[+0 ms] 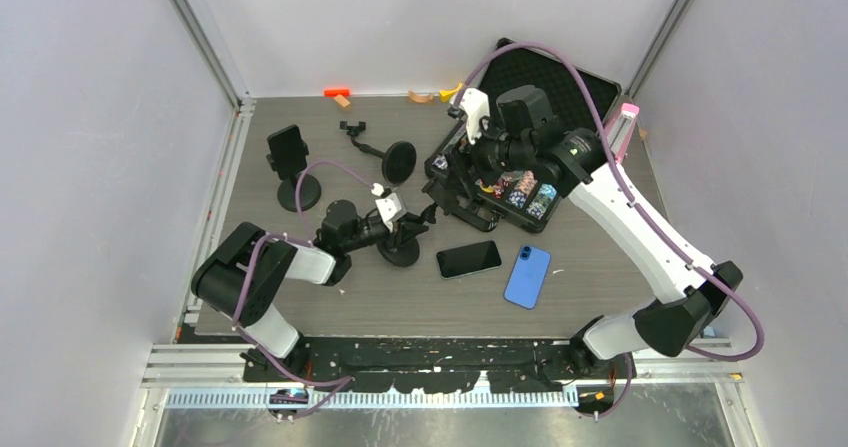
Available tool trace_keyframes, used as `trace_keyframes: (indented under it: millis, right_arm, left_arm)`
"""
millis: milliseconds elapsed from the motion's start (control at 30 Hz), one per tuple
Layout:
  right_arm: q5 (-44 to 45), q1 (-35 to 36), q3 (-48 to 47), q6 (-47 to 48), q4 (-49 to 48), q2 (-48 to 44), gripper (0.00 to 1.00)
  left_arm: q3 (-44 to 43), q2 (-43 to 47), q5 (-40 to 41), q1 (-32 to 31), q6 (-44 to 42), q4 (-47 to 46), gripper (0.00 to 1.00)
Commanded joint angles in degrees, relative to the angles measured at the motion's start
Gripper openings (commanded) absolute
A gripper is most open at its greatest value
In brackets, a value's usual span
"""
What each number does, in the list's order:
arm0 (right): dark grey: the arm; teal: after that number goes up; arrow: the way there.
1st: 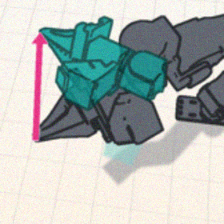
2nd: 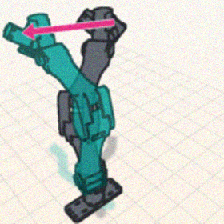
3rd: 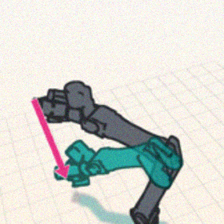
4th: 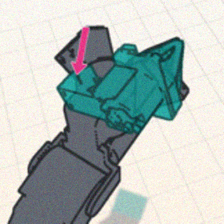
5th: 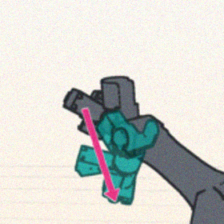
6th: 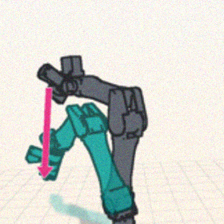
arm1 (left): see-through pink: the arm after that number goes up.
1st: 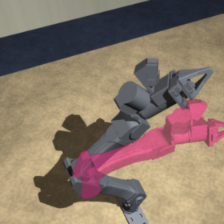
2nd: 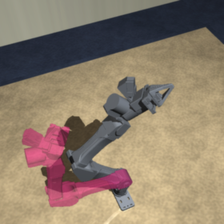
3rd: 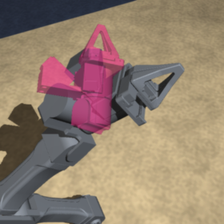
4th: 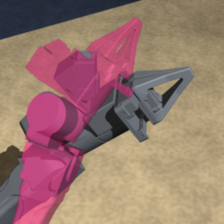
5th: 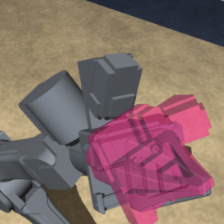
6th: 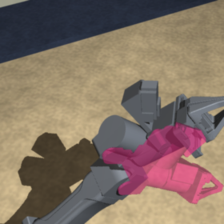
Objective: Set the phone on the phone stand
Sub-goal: Place the phone stand at the center of the board.
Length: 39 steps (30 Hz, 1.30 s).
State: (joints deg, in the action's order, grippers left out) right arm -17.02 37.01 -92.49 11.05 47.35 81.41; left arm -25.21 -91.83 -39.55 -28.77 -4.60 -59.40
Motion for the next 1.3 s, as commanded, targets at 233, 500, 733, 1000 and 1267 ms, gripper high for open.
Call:
trace_keyframes:
  millis: [233,500,733,1000,1267]
  right_arm:
    - [-3.01,-0.80,-1.82,-4.78,-3.25,7.31,0.80]
    - [-5.43,-0.68,0.11,-5.07,-3.68,11.15,0.76]
    - [-6.52,0.80,0.98,-4.54,-3.30,13.66,0.68]
    - [-7.62,1.70,0.72,-3.94,-2.58,14.73,0.54]
    - [-5.49,2.19,-1.05,-2.30,-1.38,14.06,0.32]
  left_arm:
    - [2.79,-0.56,5.43,0.12,1.75,-16.76,0.00]
    - [3.41,-0.19,5.13,0.12,1.30,-16.80,0.00]
    - [3.68,-0.11,5.21,0.12,1.17,-16.80,0.00]
    - [4.28,-0.06,5.07,0.12,0.57,-16.80,0.00]
    - [4.38,-0.52,5.16,0.12,0.55,-16.80,0.06]
